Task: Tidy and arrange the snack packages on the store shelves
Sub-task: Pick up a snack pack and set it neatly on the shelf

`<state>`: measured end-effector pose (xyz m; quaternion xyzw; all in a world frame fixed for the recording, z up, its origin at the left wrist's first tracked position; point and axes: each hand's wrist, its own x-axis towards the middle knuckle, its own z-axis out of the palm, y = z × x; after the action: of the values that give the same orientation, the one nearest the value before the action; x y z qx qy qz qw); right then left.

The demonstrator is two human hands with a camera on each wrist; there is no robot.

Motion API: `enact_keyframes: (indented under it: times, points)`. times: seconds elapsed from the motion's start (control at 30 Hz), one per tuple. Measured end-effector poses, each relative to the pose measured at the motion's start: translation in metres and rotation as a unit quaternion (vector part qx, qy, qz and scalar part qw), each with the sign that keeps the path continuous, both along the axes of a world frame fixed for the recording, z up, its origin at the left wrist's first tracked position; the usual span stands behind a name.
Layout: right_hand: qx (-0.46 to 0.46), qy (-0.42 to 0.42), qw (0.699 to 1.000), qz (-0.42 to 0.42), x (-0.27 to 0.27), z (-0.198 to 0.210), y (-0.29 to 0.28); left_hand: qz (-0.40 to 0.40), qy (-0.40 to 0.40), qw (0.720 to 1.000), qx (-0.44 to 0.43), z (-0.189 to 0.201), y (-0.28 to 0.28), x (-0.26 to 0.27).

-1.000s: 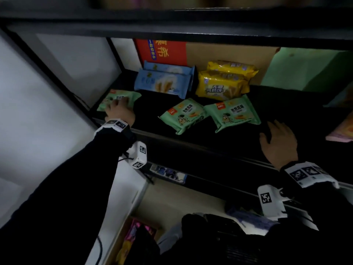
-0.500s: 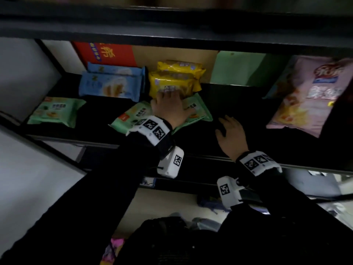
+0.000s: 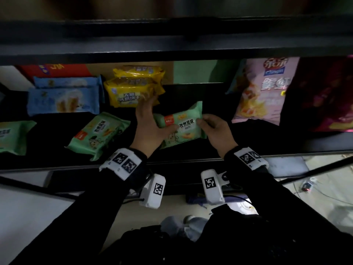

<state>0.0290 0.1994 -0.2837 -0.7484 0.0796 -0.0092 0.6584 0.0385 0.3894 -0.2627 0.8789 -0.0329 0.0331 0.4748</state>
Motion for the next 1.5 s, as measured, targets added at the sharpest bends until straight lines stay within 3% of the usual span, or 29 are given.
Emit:
enact_keyframes:
  times: [0.07,0.13,0.2,0.27,0.33,0.43,0.57,0.7,0.83,1.07,1.2,1.3,1.4,1.43,1.5]
  points:
    - [0.043,-0.008,0.998,-0.043,0.0,-0.001,-0.005,0.015,0.11,0.989,-0.094,0.0,-0.001,0.0]
    - [0.074,-0.023,0.994,-0.075,0.0,-0.002,-0.01,-0.034,0.206,0.968,-0.135,0.002,-0.006,-0.003]
    - [0.084,-0.035,0.991,-0.101,-0.001,-0.001,-0.015,-0.057,0.238,0.958,-0.151,0.006,-0.012,0.0]
    - [0.036,-0.041,0.992,-0.117,-0.002,-0.001,-0.022,-0.037,0.218,0.957,-0.186,0.014,-0.02,0.018]
    - [-0.101,-0.04,0.989,-0.104,-0.006,-0.004,-0.033,-0.026,0.168,0.963,-0.21,0.028,-0.031,0.043]
    - [-0.279,-0.059,0.957,-0.053,-0.017,-0.012,-0.048,-0.007,0.097,0.976,-0.197,0.044,-0.051,0.09]
    - [-0.395,-0.113,0.911,0.027,-0.025,-0.02,-0.053,0.028,0.075,0.99,-0.12,0.038,-0.071,0.142]
    - [-0.418,-0.138,0.897,0.035,-0.023,-0.022,-0.056,0.082,0.084,0.993,-0.001,0.013,-0.076,0.161]
    - [-0.424,-0.141,0.893,0.051,-0.021,-0.024,-0.059,0.086,0.111,0.99,0.024,-0.006,-0.077,0.16]
    - [-0.436,-0.122,0.889,0.062,-0.025,-0.017,-0.055,0.098,0.147,0.984,-0.03,0.009,-0.076,0.141]
    - [-0.42,-0.112,0.9,0.039,-0.027,-0.015,-0.048,0.046,0.066,0.985,-0.152,0.032,-0.072,0.092]
    - [-0.404,-0.114,0.907,0.02,-0.027,-0.014,-0.034,0.125,-0.03,0.972,-0.199,0.038,-0.031,0.043]
    - [-0.416,-0.094,0.904,0.01,-0.025,-0.017,-0.017,0.276,-0.056,0.924,-0.258,0.028,0.04,0.003]
    - [-0.424,-0.088,0.902,0.003,-0.024,-0.018,-0.014,0.352,-0.038,0.918,-0.177,0.023,0.063,-0.005]
    - [-0.438,-0.086,0.895,-0.008,-0.026,-0.018,-0.011,0.493,0.06,0.868,0.021,0.011,0.103,-0.02]
